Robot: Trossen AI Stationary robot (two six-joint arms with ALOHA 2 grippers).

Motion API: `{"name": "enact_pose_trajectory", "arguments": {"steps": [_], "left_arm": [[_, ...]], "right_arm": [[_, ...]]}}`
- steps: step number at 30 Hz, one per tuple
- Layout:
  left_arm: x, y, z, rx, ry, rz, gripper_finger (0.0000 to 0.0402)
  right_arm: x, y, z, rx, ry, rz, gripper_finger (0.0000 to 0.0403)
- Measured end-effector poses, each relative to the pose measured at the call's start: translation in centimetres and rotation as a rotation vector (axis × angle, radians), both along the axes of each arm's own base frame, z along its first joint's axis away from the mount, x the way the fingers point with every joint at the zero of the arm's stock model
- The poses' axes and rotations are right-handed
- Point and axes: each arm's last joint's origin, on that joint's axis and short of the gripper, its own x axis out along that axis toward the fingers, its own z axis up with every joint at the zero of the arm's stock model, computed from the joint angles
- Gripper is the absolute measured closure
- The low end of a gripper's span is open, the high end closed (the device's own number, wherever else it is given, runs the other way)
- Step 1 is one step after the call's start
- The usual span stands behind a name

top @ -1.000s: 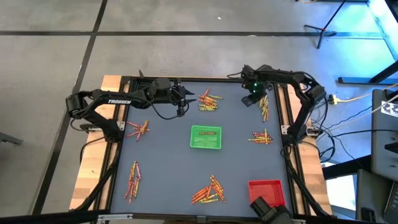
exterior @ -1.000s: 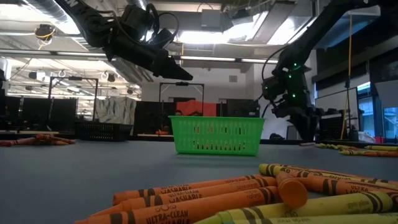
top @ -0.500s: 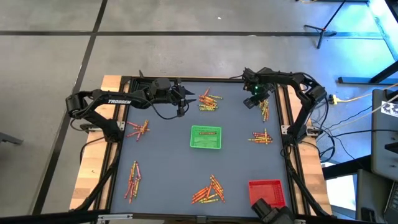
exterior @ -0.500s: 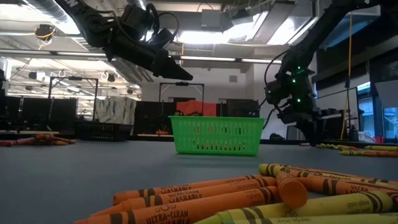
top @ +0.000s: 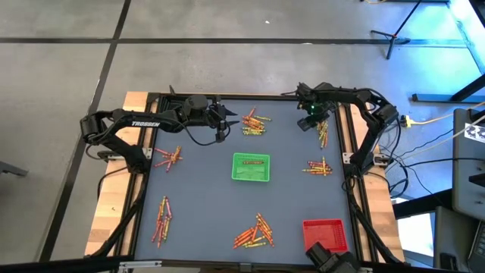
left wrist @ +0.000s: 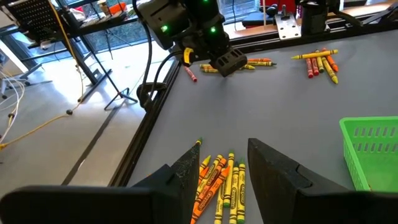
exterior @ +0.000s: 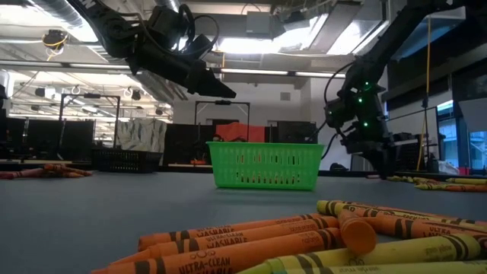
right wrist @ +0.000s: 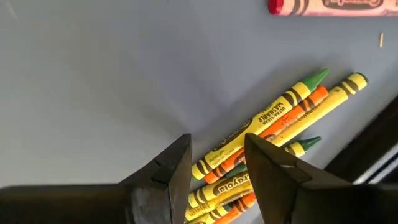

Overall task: Sort crayons
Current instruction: Put the green crayon into the black bin

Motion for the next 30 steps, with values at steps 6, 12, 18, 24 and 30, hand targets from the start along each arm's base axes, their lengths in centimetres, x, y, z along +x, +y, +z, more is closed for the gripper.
{"name": "enact_pose_trajectory", "arguments": {"steps": [6, 12, 18, 24, 30], "left_arm": [[0.0, 0.0, 0.0, 0.0, 0.0, 0.0, 0.0282], [0.0, 0.0, 0.0, 0.0, 0.0, 0.0, 0.0282], [0.0, 0.0, 0.0, 0.0, 0.0, 0.0, 0.0282], [0.0, -0.01, 0.0, -0.001, 0.0, 0.0, 0.0282], [0.01, -0.03, 0.0, -0.003, -0.001, 0.0, 0.0282]], "right_arm": [[-0.09, -0.03, -0.1, -0.024, 0.03, -0.024, 0.0254], [-0.14, -0.06, -0.13, -0.041, 0.047, -0.044, 0.0254], [-0.11, -0.07, -0.14, -0.04, 0.037, -0.068, 0.0254], [-0.04, -0.1, -0.29, -0.032, 0.029, -0.076, 0.0254], [0.16, -0.19, -0.45, -0.013, -0.008, -0.075, 0.0254]]}}
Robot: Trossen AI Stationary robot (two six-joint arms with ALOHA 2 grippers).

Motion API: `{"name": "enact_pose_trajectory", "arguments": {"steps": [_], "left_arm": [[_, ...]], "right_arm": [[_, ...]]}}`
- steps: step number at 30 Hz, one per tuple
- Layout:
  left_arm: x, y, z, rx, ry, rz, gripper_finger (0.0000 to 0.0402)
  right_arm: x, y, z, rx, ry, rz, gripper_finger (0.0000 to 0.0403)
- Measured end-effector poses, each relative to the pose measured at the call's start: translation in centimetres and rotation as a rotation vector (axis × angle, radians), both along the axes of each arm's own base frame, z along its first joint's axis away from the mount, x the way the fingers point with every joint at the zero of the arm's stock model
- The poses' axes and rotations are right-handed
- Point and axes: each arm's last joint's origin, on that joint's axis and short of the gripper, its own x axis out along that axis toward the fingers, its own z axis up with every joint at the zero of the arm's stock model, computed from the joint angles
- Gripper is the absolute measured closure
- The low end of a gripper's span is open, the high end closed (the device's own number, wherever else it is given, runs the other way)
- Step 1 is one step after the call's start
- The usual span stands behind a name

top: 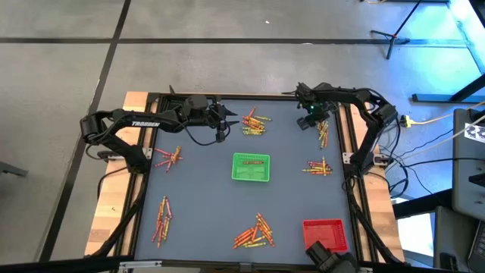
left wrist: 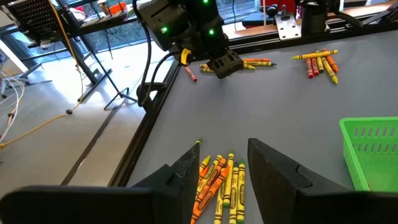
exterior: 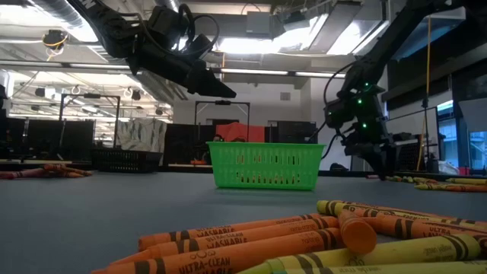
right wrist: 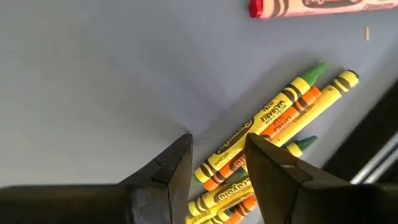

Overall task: Sort crayons
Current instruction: Put the green crayon into the black bin

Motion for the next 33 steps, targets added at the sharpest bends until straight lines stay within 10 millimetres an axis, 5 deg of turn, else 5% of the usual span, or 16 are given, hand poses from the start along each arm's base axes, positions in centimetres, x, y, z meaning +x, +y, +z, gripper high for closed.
{"name": "enact_pose_trajectory", "arguments": {"steps": [10, 20, 25, 33], "left_arm": [[0.0, 0.0, 0.1, 0.008, -0.007, -0.001, 0.0282], [0.0, 0.0, 0.1, 0.009, -0.009, -0.001, 0.0282], [0.0, 0.0, 0.1, 0.008, -0.009, -0.001, 0.0282], [0.0, 0.0, 0.1, 0.01, -0.011, -0.001, 0.0282]], "right_arm": [[0.4, -0.1, 0.5, 0.023, -0.069, 0.008, 0.0254], [1.2, 1.1, 3.3, 0.012, -0.07, 0.033, 0.0254], [1.3, 2.3, 2.2, 0.074, -0.083, 0.036, 0.0254], [4.3, 3.4, 1.8, -0.005, -0.224, 0.133, 0.0254]]}}
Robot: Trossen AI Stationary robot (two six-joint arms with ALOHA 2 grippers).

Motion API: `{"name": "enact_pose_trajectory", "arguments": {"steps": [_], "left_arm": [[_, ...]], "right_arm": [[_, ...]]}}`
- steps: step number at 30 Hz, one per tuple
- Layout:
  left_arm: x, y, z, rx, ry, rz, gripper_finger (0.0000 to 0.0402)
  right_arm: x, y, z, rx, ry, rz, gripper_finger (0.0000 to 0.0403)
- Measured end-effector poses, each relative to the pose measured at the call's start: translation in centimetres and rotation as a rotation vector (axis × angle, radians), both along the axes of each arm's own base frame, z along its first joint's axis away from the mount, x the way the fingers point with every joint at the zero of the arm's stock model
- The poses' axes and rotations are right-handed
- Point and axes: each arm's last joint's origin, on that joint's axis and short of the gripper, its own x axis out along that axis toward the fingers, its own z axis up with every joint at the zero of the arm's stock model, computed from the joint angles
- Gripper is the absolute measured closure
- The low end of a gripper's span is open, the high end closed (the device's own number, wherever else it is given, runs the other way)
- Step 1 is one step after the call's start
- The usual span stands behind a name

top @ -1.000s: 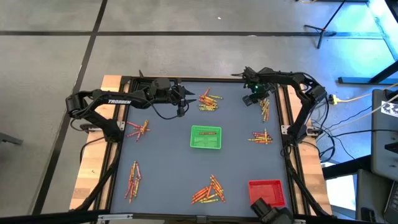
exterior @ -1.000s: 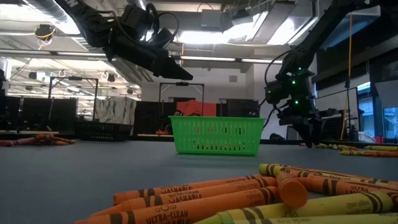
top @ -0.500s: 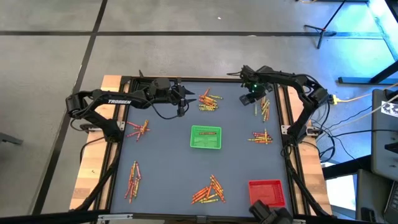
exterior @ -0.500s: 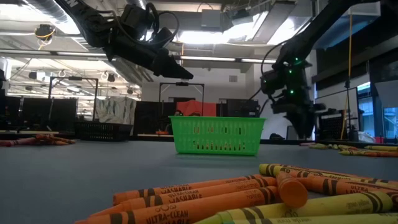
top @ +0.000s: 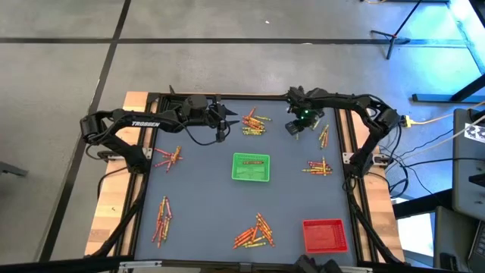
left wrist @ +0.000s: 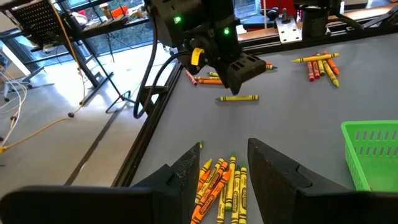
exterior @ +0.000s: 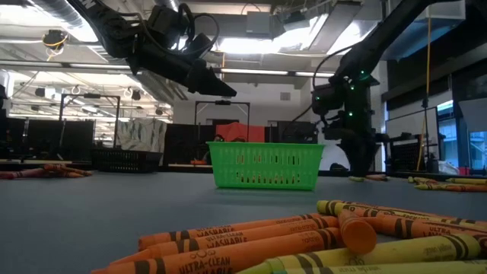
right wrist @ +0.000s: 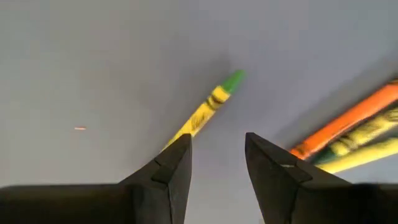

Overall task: Sort crayons
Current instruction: Put the green crayon into the black bin

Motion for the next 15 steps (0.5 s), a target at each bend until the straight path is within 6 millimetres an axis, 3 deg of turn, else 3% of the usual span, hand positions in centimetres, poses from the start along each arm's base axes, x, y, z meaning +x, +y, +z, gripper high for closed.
{"name": "enact_pose_trajectory", "arguments": {"steps": [8, 15], "left_arm": [[0.0, 0.0, 0.0, 0.001, -0.001, 0.0, 0.0282], [0.0, 0.0, 0.0, 0.001, -0.002, 0.0, 0.0282]], "right_arm": [[1.9, 1.2, -0.6, -0.036, -0.056, 0.025, 0.0254], [3.6, 1.8, 1.0, -0.052, -0.074, 0.074, 0.0254]]}}
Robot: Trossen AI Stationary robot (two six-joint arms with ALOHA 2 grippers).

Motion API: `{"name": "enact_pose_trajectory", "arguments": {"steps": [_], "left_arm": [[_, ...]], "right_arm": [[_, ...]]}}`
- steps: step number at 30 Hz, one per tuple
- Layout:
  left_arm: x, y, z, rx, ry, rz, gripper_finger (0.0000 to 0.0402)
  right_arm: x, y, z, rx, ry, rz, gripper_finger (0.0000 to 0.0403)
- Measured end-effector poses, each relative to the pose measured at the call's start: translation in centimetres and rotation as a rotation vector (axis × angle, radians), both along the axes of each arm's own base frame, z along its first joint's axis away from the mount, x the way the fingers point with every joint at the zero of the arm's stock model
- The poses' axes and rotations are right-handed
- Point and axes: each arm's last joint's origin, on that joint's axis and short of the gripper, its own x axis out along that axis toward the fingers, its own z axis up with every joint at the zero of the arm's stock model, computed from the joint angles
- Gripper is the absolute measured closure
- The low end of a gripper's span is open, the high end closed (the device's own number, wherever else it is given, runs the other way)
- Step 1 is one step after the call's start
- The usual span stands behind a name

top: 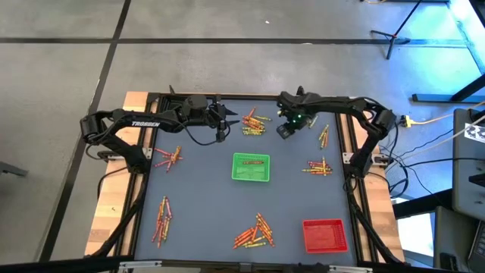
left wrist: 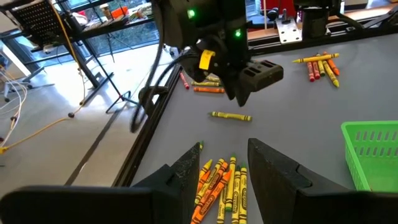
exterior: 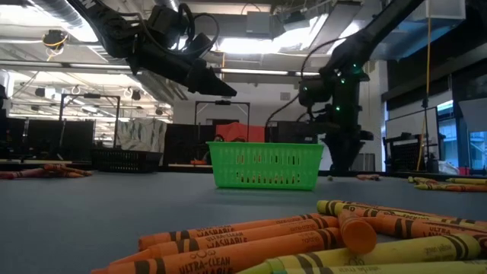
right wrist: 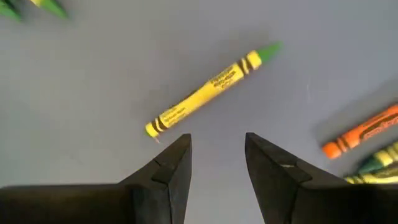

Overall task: Sort crayons
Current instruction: Put the green crayon into the black bin

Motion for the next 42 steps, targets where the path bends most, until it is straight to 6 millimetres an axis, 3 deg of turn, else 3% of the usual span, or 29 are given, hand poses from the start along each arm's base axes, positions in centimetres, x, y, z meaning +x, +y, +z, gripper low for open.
{"name": "enact_pose_trajectory", "arguments": {"steps": [4, 9, 15, 25, 29, 36, 42], "left_arm": [[0.0, 0.0, 0.0, 0.0, 0.0, 0.0, 0.0282], [0.0, 0.0, 0.0, -0.001, -0.001, 0.001, 0.0282], [0.0, 0.0, 0.0, -0.001, -0.001, 0.0, 0.0282], [0.0, -0.1, 0.0, 0.0, -0.001, -0.001, 0.0282], [0.1, -0.2, 0.0, -0.002, -0.001, -0.005, 0.0282], [0.4, -0.7, 0.2, 0.012, -0.015, -0.021, 0.0282], [0.6, -1.1, 0.2, 0.069, 0.002, -0.055, 0.0282]], "right_arm": [[1.6, 0.2, 0.4, -0.075, -0.09, 0.023, 0.0254], [2.5, -0.1, -0.7, -0.12, -0.099, 0.005, 0.0254], [2.8, -0.4, -2.6, -0.12, -0.049, -0.003, 0.0254], [2.6, -0.2, -3.0, -0.087, -0.002, 0.08, 0.0255], [2.6, -0.2, -3.1, -0.087, 0.003, 0.121, 0.0283], [2.6, -0.2, -3.1, -0.111, 0.021, 0.241, 0.0385], [2.9, 0.6, -2.3, -0.18, 0.034, 0.334, 0.0379]]}}
